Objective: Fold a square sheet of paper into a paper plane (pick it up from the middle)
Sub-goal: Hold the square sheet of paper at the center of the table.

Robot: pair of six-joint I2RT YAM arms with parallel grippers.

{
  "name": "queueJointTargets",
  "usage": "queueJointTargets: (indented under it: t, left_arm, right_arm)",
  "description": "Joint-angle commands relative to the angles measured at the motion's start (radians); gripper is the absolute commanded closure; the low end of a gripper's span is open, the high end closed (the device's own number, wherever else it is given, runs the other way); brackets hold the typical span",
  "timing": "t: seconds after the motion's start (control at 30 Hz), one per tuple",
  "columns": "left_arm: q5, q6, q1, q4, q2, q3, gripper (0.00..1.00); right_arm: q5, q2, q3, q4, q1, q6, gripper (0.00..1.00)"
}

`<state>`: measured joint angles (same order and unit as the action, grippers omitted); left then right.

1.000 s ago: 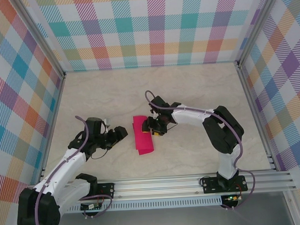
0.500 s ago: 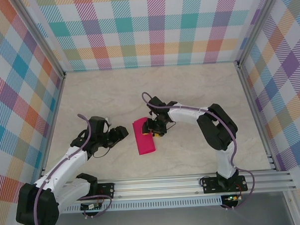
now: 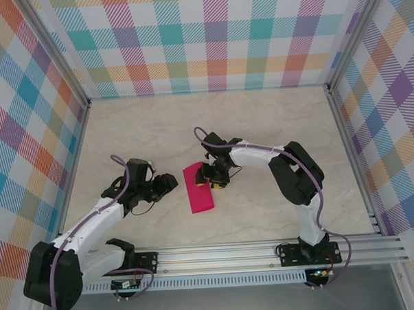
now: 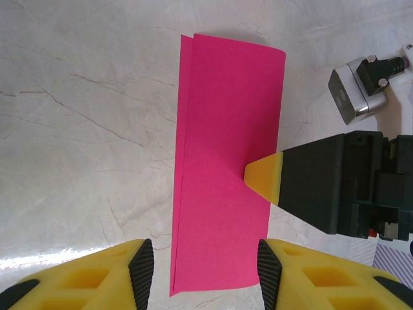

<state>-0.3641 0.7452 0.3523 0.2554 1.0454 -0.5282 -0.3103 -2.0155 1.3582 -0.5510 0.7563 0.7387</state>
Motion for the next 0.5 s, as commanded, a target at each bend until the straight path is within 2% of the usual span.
queueJointTargets:
  t: [0.0,0.3,0.47]
  left_arm:
    - [0.01,0.011,0.013,-0.028,0.013,-0.032,0.52]
    - [0.013,0.022,0.013,-0.044,0.038,-0.032,0.55]
    - [0.01,0.028,0.013,-0.054,0.042,-0.027,0.56]
  right_arm:
    - [0.011,-0.04,0.012,-0.042,0.001,-0.025,0.4]
    - [0.062,-0.089,0.072,-0.152,0.015,-0.082,0.36]
    - [0.098,-0.097,0.076,-0.168,0.017,-0.064,0.36]
